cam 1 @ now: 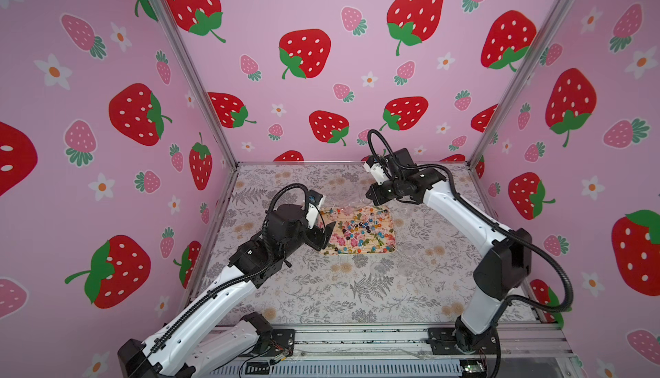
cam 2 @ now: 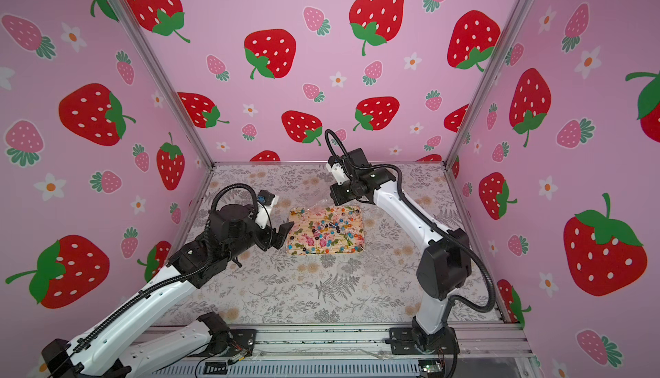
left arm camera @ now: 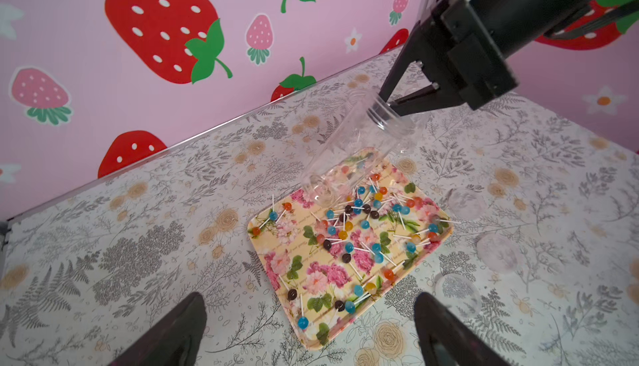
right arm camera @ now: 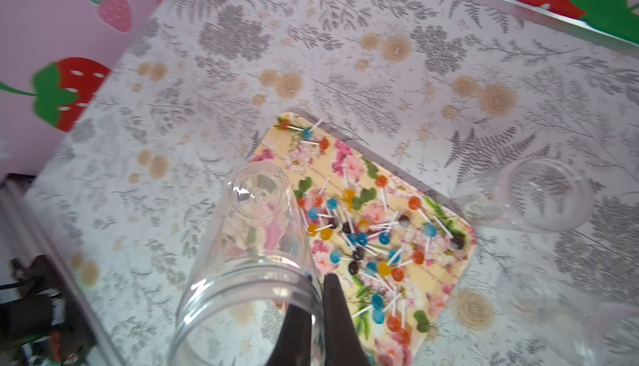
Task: Pour the candies out of the jar
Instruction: Place the jar at the center of the board.
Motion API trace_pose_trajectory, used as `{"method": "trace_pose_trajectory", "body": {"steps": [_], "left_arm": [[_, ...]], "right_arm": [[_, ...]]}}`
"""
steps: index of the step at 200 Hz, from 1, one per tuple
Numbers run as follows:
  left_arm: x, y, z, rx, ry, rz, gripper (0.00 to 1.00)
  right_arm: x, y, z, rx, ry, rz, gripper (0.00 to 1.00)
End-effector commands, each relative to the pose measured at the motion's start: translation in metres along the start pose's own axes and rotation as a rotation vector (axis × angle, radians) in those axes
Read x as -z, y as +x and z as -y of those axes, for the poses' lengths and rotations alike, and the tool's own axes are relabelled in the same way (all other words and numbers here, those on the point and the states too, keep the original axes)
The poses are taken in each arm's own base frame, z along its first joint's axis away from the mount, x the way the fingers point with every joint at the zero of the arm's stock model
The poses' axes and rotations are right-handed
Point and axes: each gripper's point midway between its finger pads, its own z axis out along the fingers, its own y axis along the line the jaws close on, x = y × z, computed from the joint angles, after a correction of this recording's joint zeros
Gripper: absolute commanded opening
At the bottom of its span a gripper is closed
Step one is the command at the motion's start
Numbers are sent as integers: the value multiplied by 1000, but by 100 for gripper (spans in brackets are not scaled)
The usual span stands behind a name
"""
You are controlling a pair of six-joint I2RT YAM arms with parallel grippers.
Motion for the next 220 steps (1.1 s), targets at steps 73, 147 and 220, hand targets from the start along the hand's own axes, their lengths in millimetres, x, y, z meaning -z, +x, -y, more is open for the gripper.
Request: {"method": "trace_pose_trajectory", "body": {"steps": [73,147,220], "left_arm": [[4,37,5,183,44,-35,97],[-8,39,18,208,107,-87,97],[-17,45,25,203,140,-115,97]], "right_arm": [[-55,-26,88,68,439,-83,0],[-92,-14,98,85,452,-168,0],[-107,-1,103,79,438,-211,9]]}}
